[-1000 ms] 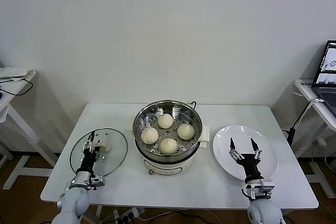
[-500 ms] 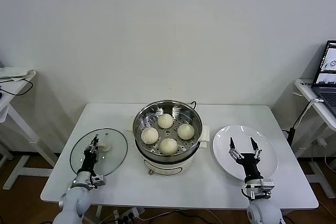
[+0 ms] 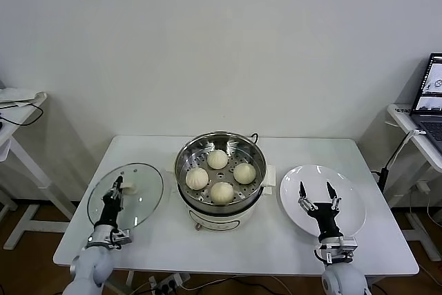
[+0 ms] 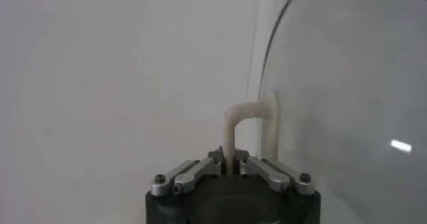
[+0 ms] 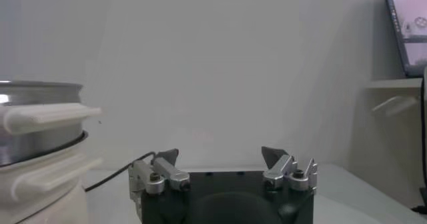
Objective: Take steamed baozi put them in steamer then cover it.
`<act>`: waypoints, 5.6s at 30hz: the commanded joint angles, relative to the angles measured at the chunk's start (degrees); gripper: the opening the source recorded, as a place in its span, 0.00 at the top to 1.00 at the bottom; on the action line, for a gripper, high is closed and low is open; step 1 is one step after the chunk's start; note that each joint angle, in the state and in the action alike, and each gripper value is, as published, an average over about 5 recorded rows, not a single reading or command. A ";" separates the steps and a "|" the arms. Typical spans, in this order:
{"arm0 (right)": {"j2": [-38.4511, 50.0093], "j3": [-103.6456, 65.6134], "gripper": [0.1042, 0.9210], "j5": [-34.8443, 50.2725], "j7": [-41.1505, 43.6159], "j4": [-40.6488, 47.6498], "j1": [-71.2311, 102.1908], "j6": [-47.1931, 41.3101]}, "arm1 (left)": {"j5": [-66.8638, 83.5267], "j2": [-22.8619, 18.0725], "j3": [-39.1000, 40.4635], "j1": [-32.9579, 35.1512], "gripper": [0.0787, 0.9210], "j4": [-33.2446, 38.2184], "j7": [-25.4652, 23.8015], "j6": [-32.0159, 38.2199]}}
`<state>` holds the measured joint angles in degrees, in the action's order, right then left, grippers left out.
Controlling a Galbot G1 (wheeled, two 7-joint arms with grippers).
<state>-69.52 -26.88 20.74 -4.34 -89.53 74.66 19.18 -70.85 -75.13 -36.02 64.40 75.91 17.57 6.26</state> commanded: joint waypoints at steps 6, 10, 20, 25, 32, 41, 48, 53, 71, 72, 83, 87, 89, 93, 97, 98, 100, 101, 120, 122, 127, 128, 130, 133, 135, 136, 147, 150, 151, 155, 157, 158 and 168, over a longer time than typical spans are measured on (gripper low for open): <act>-0.32 -0.25 0.12 -0.20 0.06 -0.05 -0.32 -0.05 | -7.62 6.39 -5.19 2.73 0.86 33.00 -3.95 -2.26; -0.20 -0.70 0.12 -0.06 0.15 -0.33 -0.34 -0.06 | -3.65 9.29 -0.62 3.71 0.86 40.34 -8.80 -2.18; 0.26 -1.48 0.12 0.24 -0.02 -0.05 -1.00 -0.38 | 11.78 8.72 29.72 0.15 0.86 50.78 -16.39 -18.93; -0.12 -1.72 0.12 0.15 -0.05 1.32 -1.34 -0.08 | 11.03 2.94 40.74 -4.91 0.86 48.26 -19.40 -27.45; 0.08 -1.79 0.12 0.68 -0.19 1.96 -2.15 -0.20 | 1.01 -0.08 45.72 -10.90 0.86 39.56 -26.48 -34.13; -0.70 -2.00 0.12 1.09 0.13 3.62 -2.83 0.00 | -4.25 -1.45 45.38 -14.30 0.86 31.88 -31.30 -37.43; -1.49 -1.88 0.12 0.56 0.20 3.93 -3.09 0.12 | -6.36 -0.56 44.06 -14.31 0.86 30.10 -31.67 -36.69; -1.31 -1.74 0.12 0.32 0.04 3.55 -3.42 -0.02 | -6.84 -0.77 44.29 -14.46 0.86 29.24 -31.69 -36.61; -1.72 -1.80 0.12 -0.74 0.30 4.51 -3.67 0.45 | -5.46 -1.44 44.50 -15.13 0.86 27.13 -31.83 -38.29; -1.72 -1.83 0.12 -0.75 0.33 4.64 -3.70 0.48 | -5.47 -1.47 44.49 -15.14 0.86 27.13 -31.85 -38.32; -1.77 -1.83 0.12 -0.79 0.34 5.53 -4.24 0.56 | -5.17 -2.08 44.80 -15.33 0.86 27.04 -31.93 -38.53; -1.91 -1.78 0.12 -0.79 0.32 5.54 -4.34 0.54 | -5.63 -2.02 45.12 -15.22 0.86 26.39 -31.86 -38.46; -1.93 -1.77 0.12 -0.79 0.32 5.53 -4.36 0.55 | -5.99 -2.00 45.20 -15.04 0.86 25.98 -31.83 -38.38; -1.89 -1.77 0.12 -0.76 0.33 5.55 -4.38 0.56 | -6.44 -2.15 45.23 -14.73 0.86 25.40 -31.71 -38.26; -1.90 -1.78 0.12 -0.75 0.33 5.51 -4.36 0.56 | -6.76 -2.45 45.25 -14.75 0.86 25.02 -31.51 -38.15; -1.91 -1.79 0.12 -0.75 0.33 5.50 -4.34 0.57 | -6.86 -2.50 45.29 -14.76 0.86 24.93 -31.45 -38.11; -1.92 -1.81 0.12 -0.75 0.35 5.48 -4.29 0.59 | -7.26 -2.59 45.27 -14.76 0.86 24.71 -31.32 -37.95; -1.91 -1.82 0.12 -0.74 0.36 5.49 -4.27 0.60 | -7.49 -2.63 45.26 -14.75 0.86 24.59 -31.26 -37.86; -2.06 -1.74 0.12 -0.74 0.41 5.50 -4.25 0.64 | -7.67 -2.58 44.06 -14.46 0.76 24.84 -31.87 -37.56; -2.08 -1.72 0.12 -0.76 0.43 5.51 -4.22 0.64 | -7.30 -2.46 44.03 -14.19 0.69 25.59 -31.78 -37.63; -2.13 -1.63 0.12 -0.79 0.43 5.38 -4.20 0.62 | -6.25 -1.69 44.33 -13.09 0.53 28.79 -31.61 -37.95; -2.14 -1.63 0.12 -0.79 0.42 5.34 -4.20 0.60 | -5.82 -1.42 44.37 -12.73 0.49 29.77 -31.58 -38.09; -2.14 -1.63 0.12 -0.79 0.39 5.26 -4.21 0.58 | -4.78 -0.67 44.37 -11.86 0.45 32.01 -31.58 -38.33; -2.11 -1.57 0.12 -0.81 0.28 5.14 -4.21 0.56 | -2.63 0.95 44.36 -10.31 0.42 35.46 -31.58 -38.82; -2.09 -1.50 0.12 -0.84 0.12 5.04 -4.22 0.52 | -1.35 2.02 44.04 -9.24 0.41 37.61 -31.57 -39.07; -2.11 -1.51 0.12 -0.86 0.04 4.96 -4.23 0.51 | -0.69 2.64 43.73 -8.63 0.39 38.87 -31.58 -39.17; -1.85 -3.10 0.12 -1.97 0.04 4.37 -4.20 0.77 | 8.86 11.05 38.01 -1.52 0.12 50.78 -32.87 -39.59; -1.28 -3.32 0.12 -2.50 -0.89 3.75 -3.83 -0.27 | 15.98 13.67 33.67 1.29 0.12 53.85 -33.20 -38.90; -1.02 -3.20 0.12 -2.45 -1.31 3.22 -3.60 -0.90 | 19.04 14.30 31.60 2.53 0.12 54.79 -32.91 -38.37; -0.34 -3.16 0.12 -1.29 -2.01 0.74 -2.72 -3.69 | 38.41 13.00 20.36 7.76 0.12 55.51 -25.33 -33.06; -0.18 -3.31 0.12 0.34 -1.34 -0.32 -2.22 -4.59 | 49.48 10.52 14.45 9.91 0.12 53.43 -19.62 -28.71; -0.10 -3.33 0.12 1.13 -0.96 -0.77 -1.94 -4.76 | 53.46 9.44 12.14 10.81 0.12 51.99 -17.40 -26.35; 0.30 -2.75 0.12 2.84 -0.47 -3.32 0.67 -4.32 | 74.40 2.89 -0.99 14.63 0.12 34.98 -14.74 -10.52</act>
<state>-69.49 -29.54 21.57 -4.95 -90.10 73.55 16.14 -27.17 -67.46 -19.61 72.78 122.25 -3.73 -20.06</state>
